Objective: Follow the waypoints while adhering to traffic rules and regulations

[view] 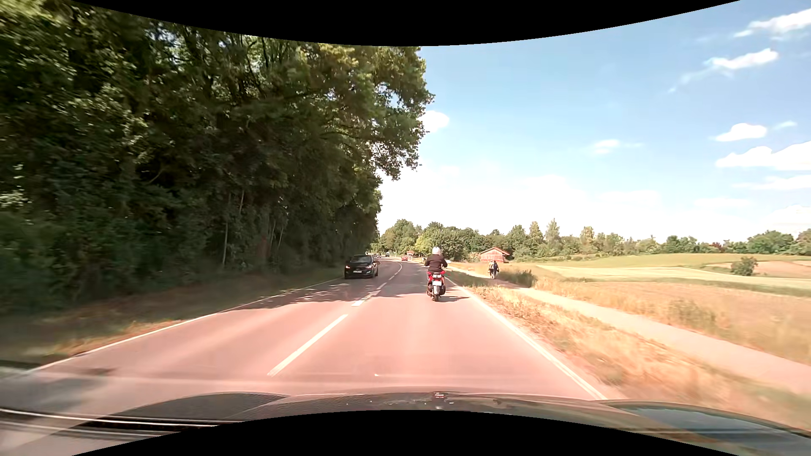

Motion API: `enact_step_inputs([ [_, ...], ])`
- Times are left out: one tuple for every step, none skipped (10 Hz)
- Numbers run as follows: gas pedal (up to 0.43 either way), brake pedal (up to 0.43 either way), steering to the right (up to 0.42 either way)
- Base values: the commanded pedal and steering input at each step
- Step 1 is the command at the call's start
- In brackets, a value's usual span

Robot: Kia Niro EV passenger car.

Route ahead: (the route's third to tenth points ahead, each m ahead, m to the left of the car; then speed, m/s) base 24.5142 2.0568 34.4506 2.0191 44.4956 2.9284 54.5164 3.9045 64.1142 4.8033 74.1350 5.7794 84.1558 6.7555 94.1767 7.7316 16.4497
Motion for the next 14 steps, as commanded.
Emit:
enact_step_inputs([
  [0.220,0.012,-0.004],
  [0.220,0.012,-0.004],
  [0.209,0.012,-0.004],
  [0.209,0.012,-0.004],
  [0.189,0.012,-0.004],
  [0.157,0.012,-0.004],
  [0.150,0.012,-0.004],
  [0.150,0.012,-0.003],
  [0.150,0.012,-0.003],
  [0.150,0.012,-0.003],
  [0.150,0.012,-0.003],
  [0.157,0.012,-0.002],
  [0.157,0.012,-0.001],
  [0.157,0.012,-0.001],
])
